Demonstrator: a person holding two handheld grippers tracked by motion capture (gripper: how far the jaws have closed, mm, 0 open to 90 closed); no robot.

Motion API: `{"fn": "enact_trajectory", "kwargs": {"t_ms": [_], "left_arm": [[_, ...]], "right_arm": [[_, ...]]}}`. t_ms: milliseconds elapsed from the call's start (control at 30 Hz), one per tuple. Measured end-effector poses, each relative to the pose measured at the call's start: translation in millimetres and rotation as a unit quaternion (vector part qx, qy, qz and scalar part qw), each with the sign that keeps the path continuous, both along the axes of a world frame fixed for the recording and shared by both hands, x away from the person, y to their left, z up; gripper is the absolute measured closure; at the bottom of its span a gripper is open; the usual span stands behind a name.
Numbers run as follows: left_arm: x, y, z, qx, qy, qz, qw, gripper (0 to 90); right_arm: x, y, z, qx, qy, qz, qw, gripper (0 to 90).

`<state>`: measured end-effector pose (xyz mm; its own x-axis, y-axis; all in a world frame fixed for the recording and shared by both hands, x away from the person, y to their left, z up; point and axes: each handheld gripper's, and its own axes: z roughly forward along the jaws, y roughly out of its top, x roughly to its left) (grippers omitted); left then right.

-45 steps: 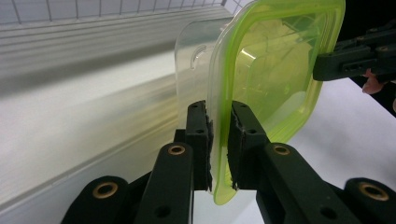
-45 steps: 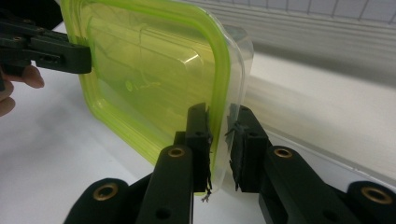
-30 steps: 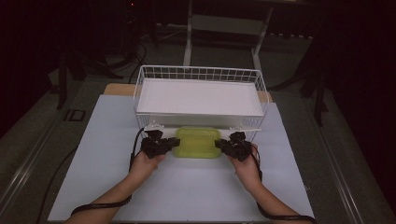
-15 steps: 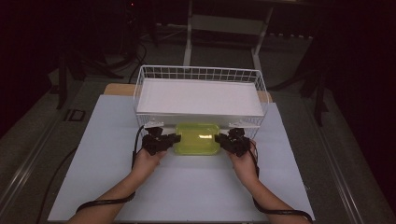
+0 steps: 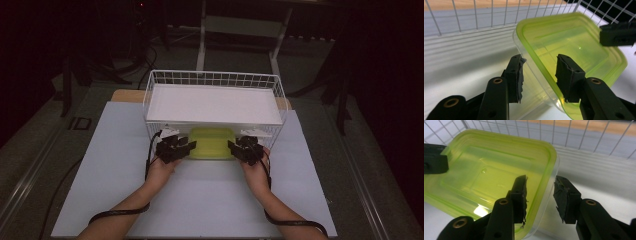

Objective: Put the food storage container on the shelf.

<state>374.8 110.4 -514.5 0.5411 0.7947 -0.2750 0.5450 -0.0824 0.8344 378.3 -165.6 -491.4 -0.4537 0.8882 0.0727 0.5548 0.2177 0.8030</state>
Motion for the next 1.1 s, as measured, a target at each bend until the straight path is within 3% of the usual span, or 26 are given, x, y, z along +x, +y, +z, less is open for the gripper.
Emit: {"fn": "enact_trajectory", "kwargs": {"t_ms": [133,267,333,533,600,800,933,1033,1067,1100], "left_arm": [[0.2,-3.3,-0.3,0.022,-0.018,0.008,0.9996,55.1],[0.4,-5.2,1.0,0.023,-0.021,0.013,0.9994,52.7],[-0.3,-5.1,3.1,0.034,-0.034,0.007,0.9988,51.1],[-9.6,-4.5,10.3,0.023,-0.034,0.014,0.9991,50.1],[-12.9,-1.7,13.2,0.031,-0.039,0.008,0.9987,50.1],[-25.2,5.1,21.3,0.019,-0.035,-0.002,0.9992,49.8],[-37.2,9.9,25.6,0.02,-0.032,-0.014,0.9992,48.1],[-48.1,15.3,29.8,0.021,-0.028,-0.023,0.9991,45.9],[-48.1,15.3,29.8,0.021,-0.028,-0.023,0.9991,45.6],[-53.4,17.9,32.2,0.018,-0.03,-0.028,0.999,44.3]], "right_arm": [[1.1,0.9,-0.8,-0.006,0.002,-0.001,1.0,61.6],[0.4,2.8,-1.2,-0.017,-0.011,-0.005,0.9998,58.9],[-0.5,2.2,-0.4,-0.017,-0.013,-0.001,0.9998,54.9],[-12.3,2.4,5.5,-0.008,-0.015,0.012,0.9998,53.6],[-19.7,4.2,9.4,-0.012,-0.022,0.022,0.9994,53.6],[-30.1,6.6,16.8,0.002,-0.022,0.033,0.9992,54.4],[-38.7,10.2,19.7,0.009,-0.016,0.047,0.9987,60.8],[-46.1,16.0,19.2,-0.001,-0.006,0.073,0.9973,75.8],[-46.1,16.0,19.2,-0.001,-0.006,0.073,0.9973,75.8],[-49.8,20.1,17.5,-0.014,0.0,0.088,0.996,86.8]]}}
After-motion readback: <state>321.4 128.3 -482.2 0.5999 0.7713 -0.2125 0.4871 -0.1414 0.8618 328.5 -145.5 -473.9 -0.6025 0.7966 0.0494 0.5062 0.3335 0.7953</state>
